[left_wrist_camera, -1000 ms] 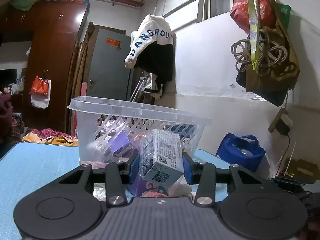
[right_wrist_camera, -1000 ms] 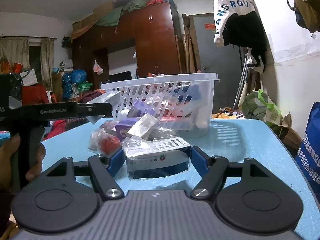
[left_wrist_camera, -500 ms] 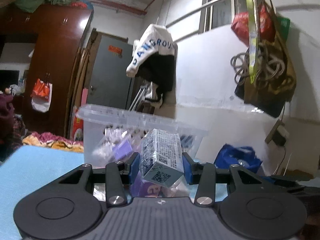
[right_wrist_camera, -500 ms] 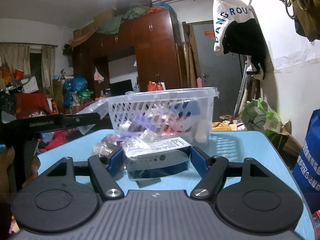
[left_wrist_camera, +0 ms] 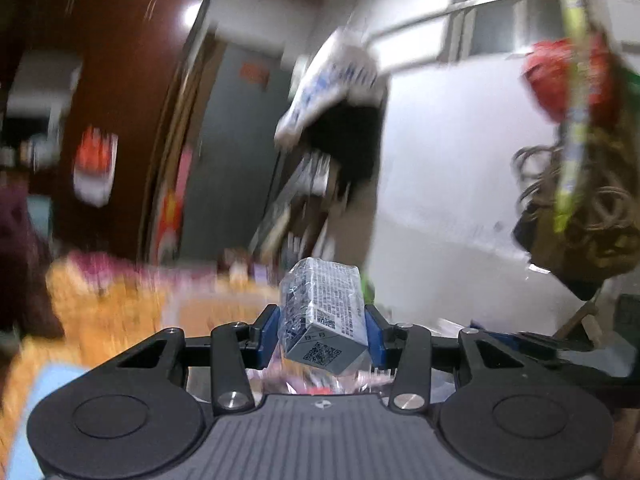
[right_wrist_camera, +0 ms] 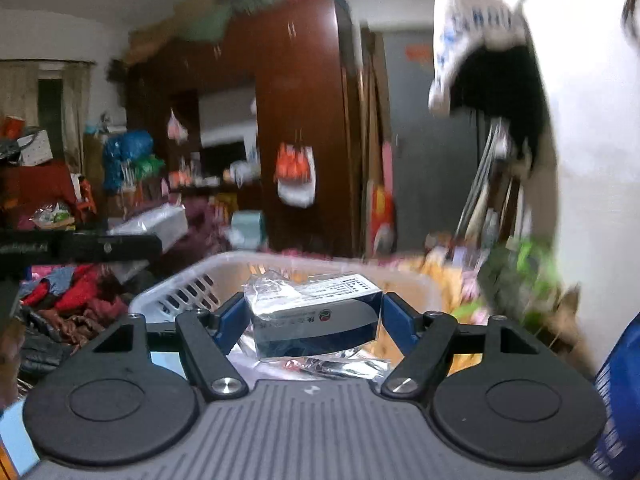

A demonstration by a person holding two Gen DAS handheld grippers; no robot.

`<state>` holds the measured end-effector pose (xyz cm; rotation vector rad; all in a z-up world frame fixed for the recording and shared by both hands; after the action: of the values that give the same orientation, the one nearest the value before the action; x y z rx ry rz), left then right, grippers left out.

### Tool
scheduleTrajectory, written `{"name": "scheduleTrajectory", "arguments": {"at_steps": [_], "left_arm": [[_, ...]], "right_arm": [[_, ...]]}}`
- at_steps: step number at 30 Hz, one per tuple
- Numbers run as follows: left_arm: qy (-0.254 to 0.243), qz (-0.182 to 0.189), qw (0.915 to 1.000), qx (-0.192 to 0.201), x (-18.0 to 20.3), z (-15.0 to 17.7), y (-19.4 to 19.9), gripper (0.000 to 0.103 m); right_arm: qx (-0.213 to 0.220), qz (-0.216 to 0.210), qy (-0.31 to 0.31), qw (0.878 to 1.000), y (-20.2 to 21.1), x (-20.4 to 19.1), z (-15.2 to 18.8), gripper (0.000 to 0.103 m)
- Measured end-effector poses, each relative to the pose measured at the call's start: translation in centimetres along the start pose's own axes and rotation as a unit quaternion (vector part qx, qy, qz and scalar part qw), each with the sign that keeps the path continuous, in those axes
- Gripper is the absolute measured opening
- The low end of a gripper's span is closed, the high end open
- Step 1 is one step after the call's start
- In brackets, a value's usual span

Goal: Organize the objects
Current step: 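Lift both held items over the white basket and open both grippers, then grasp the clear plastic bag with the left gripper while the right grasps the clear-wrapped packet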

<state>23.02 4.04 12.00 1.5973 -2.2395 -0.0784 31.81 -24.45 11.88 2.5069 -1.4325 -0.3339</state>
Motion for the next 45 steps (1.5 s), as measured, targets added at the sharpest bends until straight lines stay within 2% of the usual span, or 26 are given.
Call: {"name": "scheduleTrajectory", "arguments": {"at_steps": [4, 5, 6, 7, 9, 12, 13, 15, 19, 21, 23, 27, 28, 31, 33, 41, 43, 45], "left_arm": [[-0.002, -0.016, 0.9983, -0.056, 0.0, 0.4, -3.5, 0.05], [0.0, -0.017, 0.9977, -0.065, 0.0, 0.6, -4.2, 0.063], [0.0, -0.025, 0.9973, -0.069, -0.1, 0.7, -4.6, 0.085], [-0.006, -0.04, 0.9969, -0.068, 0.0, 0.9, -4.7, 0.092], [-0.019, -0.058, 0.9973, -0.04, -0.2, 1.1, -3.5, 0.094], [-0.03, -0.068, 0.9972, 0.006, -0.5, 2.5, 0.3, 0.095], [-0.031, -0.067, 0.9971, 0.015, -0.6, 3.3, 1.7, 0.096], [-0.036, -0.064, 0.9973, 0.005, -1.0, 5.5, 3.4, 0.1], [-0.015, -0.069, 0.9964, -0.047, -2.8, 9.1, 3.7, 0.1], [-0.003, -0.071, 0.9955, -0.062, -3.8, 10.2, 3.3, 0.099], [0.0, -0.074, 0.9944, -0.076, -4.5, 10.8, 2.8, 0.098], [-0.006, -0.09, 0.9913, -0.096, -5.2, 11.7, 2.2, 0.098], [-0.006, -0.088, 0.9911, -0.1, -5.3, 12.1, 2.2, 0.098], [-0.006, -0.083, 0.9896, -0.117, -5.2, 12.9, 2.2, 0.097], [-0.01, -0.088, 0.9878, -0.128, -4.8, 13.4, 1.8, 0.096], [-0.016, -0.099, 0.9838, -0.149, -4.2, 13.8, 0.8, 0.094], [-0.02, -0.107, 0.9828, -0.149, -4.0, 13.9, 0.8, 0.086], [-0.032, -0.116, 0.982, -0.146, -3.7, 14.0, 0.7, 0.054]], "right_arm": [[-0.029, 0.021, 0.02, 0.999, -3.2, -0.5, 0.3, 0.078], [-0.025, 0.025, 0.024, 0.999, -3.3, -0.6, 0.3, 0.087], [-0.018, 0.028, 0.024, 0.999, -3.0, -0.7, 0.4, 0.093], [-0.006, 0.032, 0.02, 0.999, -2.4, -0.9, 0.5, 0.1], [0.025, 0.03, 0.012, 0.999, -0.3, -1.3, 0.9, 0.103], [0.052, -0.002, 0.004, 0.999, 3.7, -2.2, 3.4, 0.103], [0.048, -0.006, 0.003, 0.999, 3.9, -2.5, 4.3, 0.103], [-0.001, -0.011, 0.023, 1.0, 3.5, -3.8, 6.5, 0.103], [-0.044, -0.009, 0.038, 0.998, 1.5, -5.4, 10.0, 0.103], [-0.06, -0.025, 0.014, 0.998, 0.4, -5.1, 10.1, 0.095], [-0.074, -0.04, 0.001, 0.996, -0.6, -5.0, 10.0, 0.085], [-0.104, -0.038, 0.01, 0.994, -1.4, -5.3, 10.4, 0.07], [-0.111, -0.05, 0.009, 0.993, -1.4, -5.5, 10.8, 0.062], [-0.105, -0.05, 0.013, 0.993, -0.5, -5.4, 11.4, 0.044], [-0.091, -0.061, -0.003, 0.994, 0.4, -4.7, 11.6, 0.045], [-0.04, -0.058, -0.048, 0.996, 4.2, -1.1, 12.1, 0.044], [-0.034, -0.056, -0.055, 0.996, 4.4, -0.5, 12.3, 0.044], [-0.027, -0.055, -0.062, 0.996, 4.6, -0.1, 12.6, 0.044]]}}
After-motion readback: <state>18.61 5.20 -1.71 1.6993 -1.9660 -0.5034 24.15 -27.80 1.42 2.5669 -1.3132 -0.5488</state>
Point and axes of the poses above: each gripper's, at about its wrist camera, not at the fingertips, and y roughly against the way its jaws point, x to its right, z to its underside, the point moved 1 cm from there along -y, roughly the way its jaws point, and after that the axes turned 2 degrees about -z, right-handed, at the moved point
